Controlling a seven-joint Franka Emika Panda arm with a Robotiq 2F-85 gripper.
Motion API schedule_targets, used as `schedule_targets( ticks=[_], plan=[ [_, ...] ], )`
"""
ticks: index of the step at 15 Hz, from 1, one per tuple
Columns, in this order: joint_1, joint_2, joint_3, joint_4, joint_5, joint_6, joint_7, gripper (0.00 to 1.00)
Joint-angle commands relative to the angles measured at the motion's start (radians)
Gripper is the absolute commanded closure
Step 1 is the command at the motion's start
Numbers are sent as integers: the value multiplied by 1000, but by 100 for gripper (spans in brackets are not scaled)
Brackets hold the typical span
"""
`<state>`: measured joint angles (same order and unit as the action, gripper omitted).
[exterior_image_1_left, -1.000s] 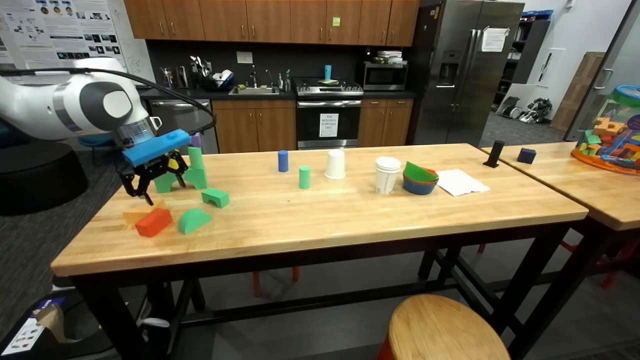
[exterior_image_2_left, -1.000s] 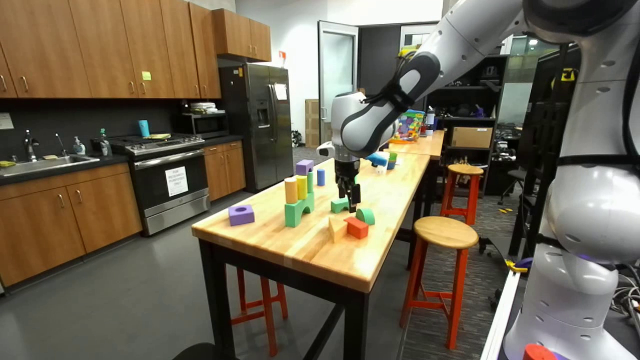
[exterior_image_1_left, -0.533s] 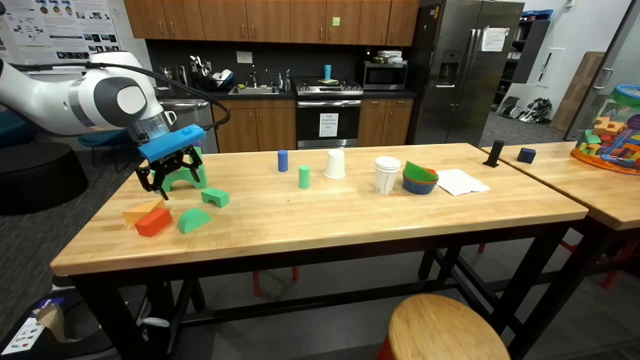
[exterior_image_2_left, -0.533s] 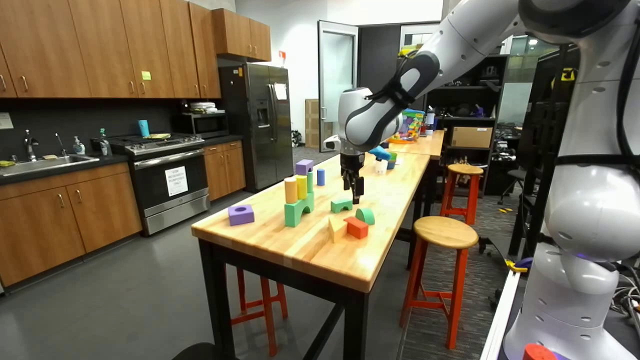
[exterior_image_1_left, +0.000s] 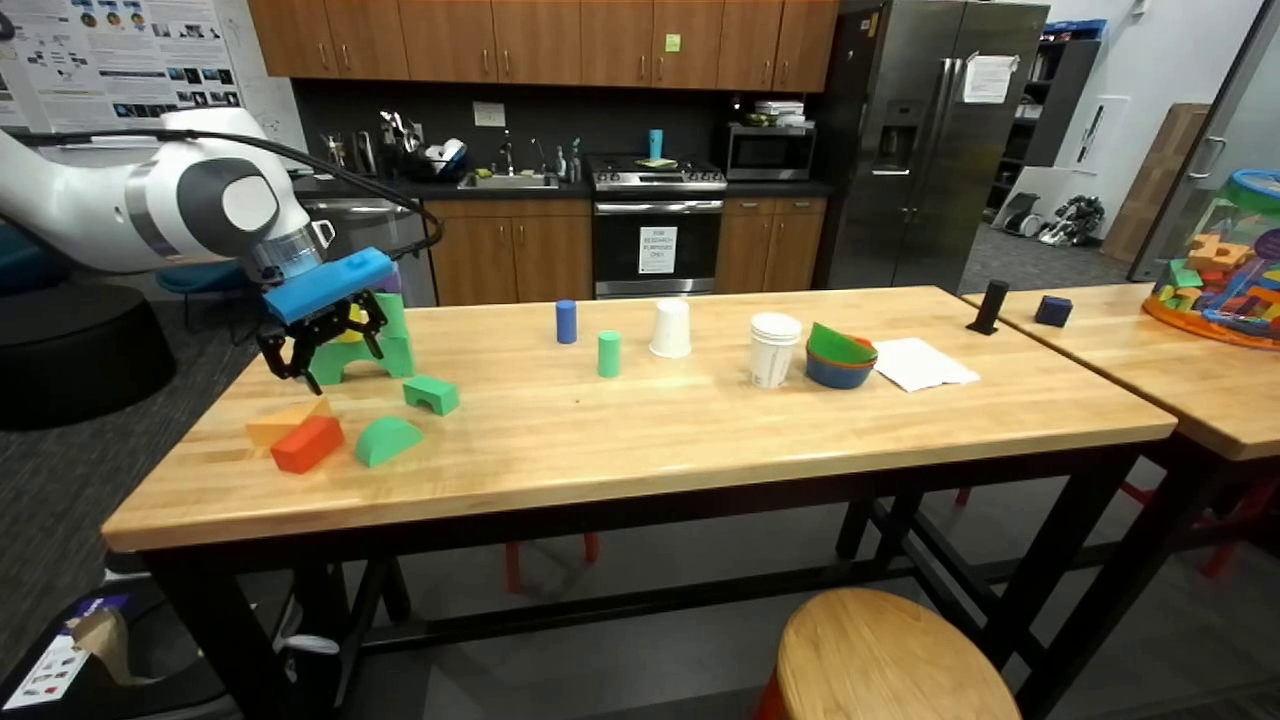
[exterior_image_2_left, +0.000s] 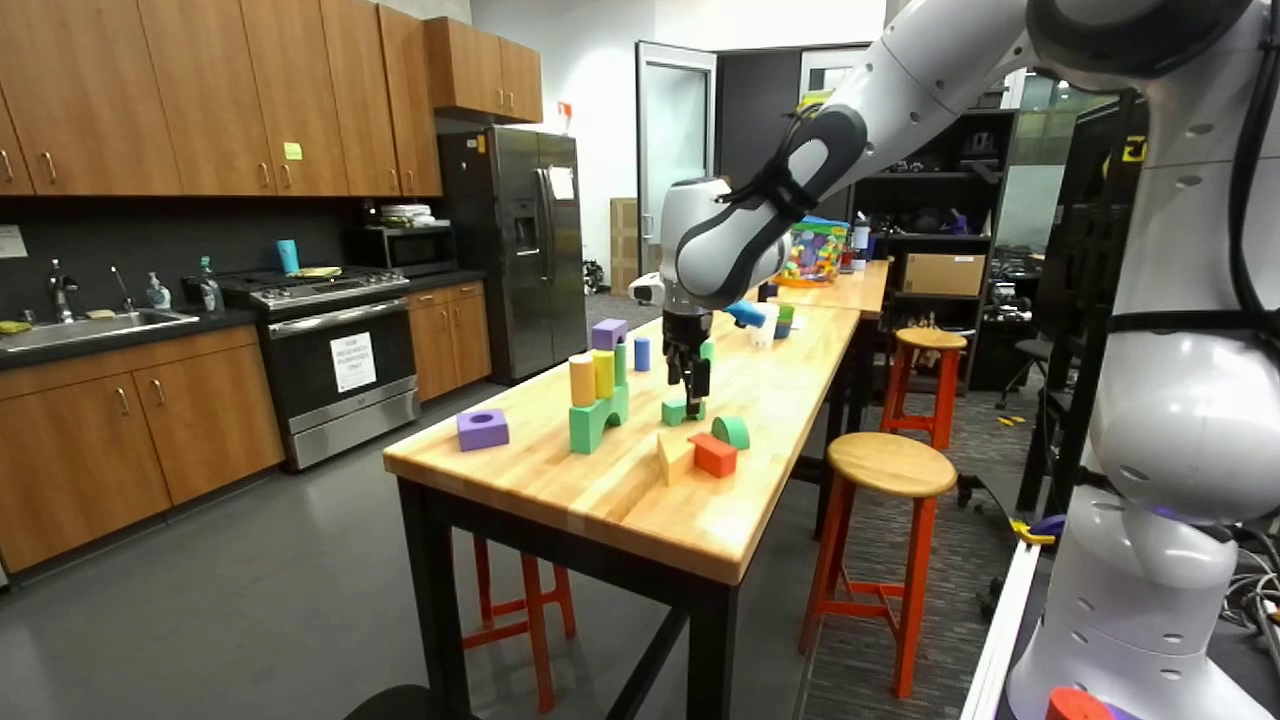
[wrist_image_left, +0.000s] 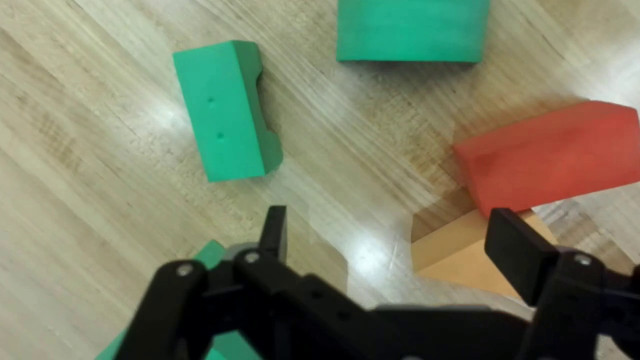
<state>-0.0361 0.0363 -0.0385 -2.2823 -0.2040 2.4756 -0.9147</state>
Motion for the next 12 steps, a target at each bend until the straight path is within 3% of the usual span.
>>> schedule_targets(
  ticks=[1,6,12],
  plan=[
    [-3,5,5,6,3,-3,3,0],
    [-5,26,6,22,12,-7,-4,0],
    [-46,175,-4,118,45,16,-80,0]
  ],
)
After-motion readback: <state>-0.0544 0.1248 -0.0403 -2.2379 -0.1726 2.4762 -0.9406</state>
